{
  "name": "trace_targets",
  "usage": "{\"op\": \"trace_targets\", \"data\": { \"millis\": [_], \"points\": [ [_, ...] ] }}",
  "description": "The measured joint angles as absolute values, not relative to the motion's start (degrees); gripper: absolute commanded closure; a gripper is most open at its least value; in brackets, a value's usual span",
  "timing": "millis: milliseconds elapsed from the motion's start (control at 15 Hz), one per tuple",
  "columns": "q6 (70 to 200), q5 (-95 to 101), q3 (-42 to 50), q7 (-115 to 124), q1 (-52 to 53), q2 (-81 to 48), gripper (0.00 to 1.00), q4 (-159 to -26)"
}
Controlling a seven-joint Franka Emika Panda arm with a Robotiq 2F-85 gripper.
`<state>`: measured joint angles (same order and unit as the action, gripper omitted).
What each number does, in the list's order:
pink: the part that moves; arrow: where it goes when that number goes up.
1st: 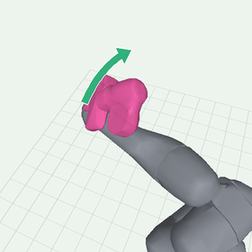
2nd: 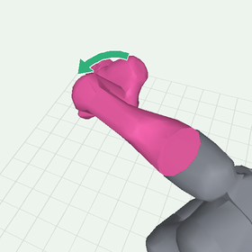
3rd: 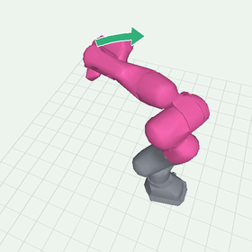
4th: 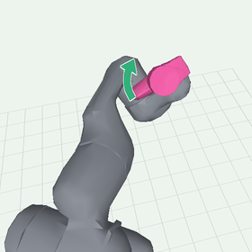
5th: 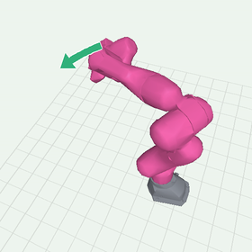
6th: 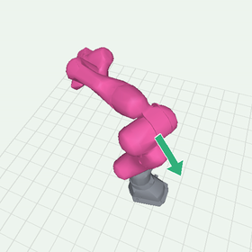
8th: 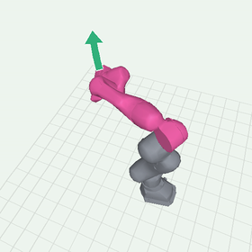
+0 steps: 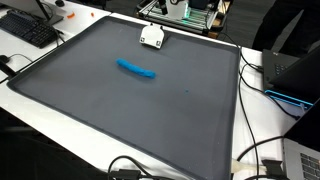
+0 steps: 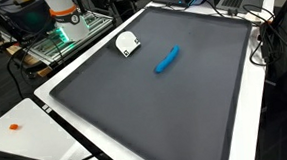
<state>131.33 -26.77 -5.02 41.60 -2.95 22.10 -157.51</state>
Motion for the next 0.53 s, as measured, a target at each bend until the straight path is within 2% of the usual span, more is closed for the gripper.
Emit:
{"op": "trace_targets", "data": {
  "millis": [533],
  "points": [
    [139.4, -26.1, -5.2, 45.7, -2.0, 12.6, 0.0, -157.4]
  ]
}}
